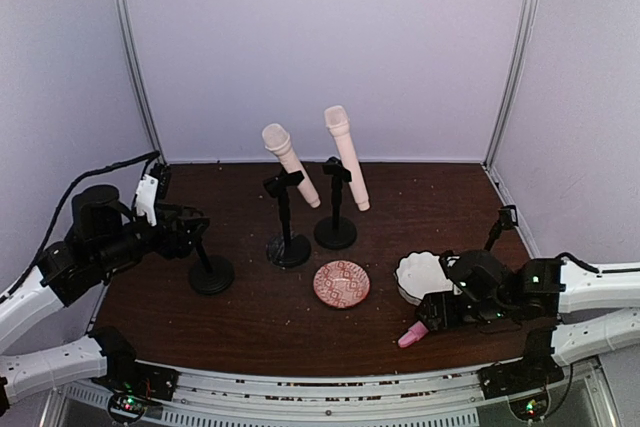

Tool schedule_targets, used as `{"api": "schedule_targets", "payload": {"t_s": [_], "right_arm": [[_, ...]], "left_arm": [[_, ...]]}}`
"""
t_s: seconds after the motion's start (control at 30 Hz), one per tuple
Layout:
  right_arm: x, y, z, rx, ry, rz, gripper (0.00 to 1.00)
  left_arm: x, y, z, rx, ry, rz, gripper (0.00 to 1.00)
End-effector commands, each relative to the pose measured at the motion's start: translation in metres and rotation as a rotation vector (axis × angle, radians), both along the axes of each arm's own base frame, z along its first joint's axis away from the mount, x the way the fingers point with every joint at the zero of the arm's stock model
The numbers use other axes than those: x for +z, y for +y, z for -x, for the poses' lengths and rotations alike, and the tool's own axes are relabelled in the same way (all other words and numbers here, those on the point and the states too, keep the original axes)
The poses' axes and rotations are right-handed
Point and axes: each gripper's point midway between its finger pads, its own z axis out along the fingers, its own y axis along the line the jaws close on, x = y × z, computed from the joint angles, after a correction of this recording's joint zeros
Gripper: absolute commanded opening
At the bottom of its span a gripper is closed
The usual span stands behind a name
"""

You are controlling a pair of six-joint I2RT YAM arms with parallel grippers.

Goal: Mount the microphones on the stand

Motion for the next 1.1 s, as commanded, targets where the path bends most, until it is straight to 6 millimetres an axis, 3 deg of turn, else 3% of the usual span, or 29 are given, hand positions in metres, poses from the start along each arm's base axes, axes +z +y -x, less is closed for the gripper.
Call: {"api": "schedule_targets", "payload": {"t_s": [0.0,0.13,0.3,0.43,0.67,0.83,0.93,1.07], "right_arm": [[0.000,0.003,-0.009,-0.088,0.037,0.009,0.95],[-0.015,-0.009,-0.011,-0.209,0.115,0.061,0.96],[-0.041,-0.009,-0.003,-0.271,0.227,0.033,0.96],[-0.056,-0.015,0.002,-0.303,0.288,0.034,0.90],[-0.086,-0.027,0.047,-0.283,0.487,0.046,0.77],[-0.081,-0.052,0.073,-0.292,0.527,0.080,0.62],[-0.071,-0.062,0.078,-0.308,0.513,0.074,0.51],[-0.065,-0.071,0.080,-0.331,0.500,0.067,0.47]], "left_arm": [[0.004,0.001,0.005,0.000,-0.006,0.042,0.78],[0.009,0.010,0.007,0.037,-0.022,0.054,0.78],[0.016,0.016,0.010,0.061,-0.041,0.069,0.78],[0.021,0.019,0.014,0.060,-0.057,0.084,0.78],[0.027,0.019,0.019,0.049,-0.072,0.106,0.78],[0.031,0.019,0.021,0.041,-0.083,0.116,0.78],[0.033,0.019,0.022,0.039,-0.089,0.125,0.78],[0.034,0.019,0.023,0.036,-0.092,0.130,0.78]]}}
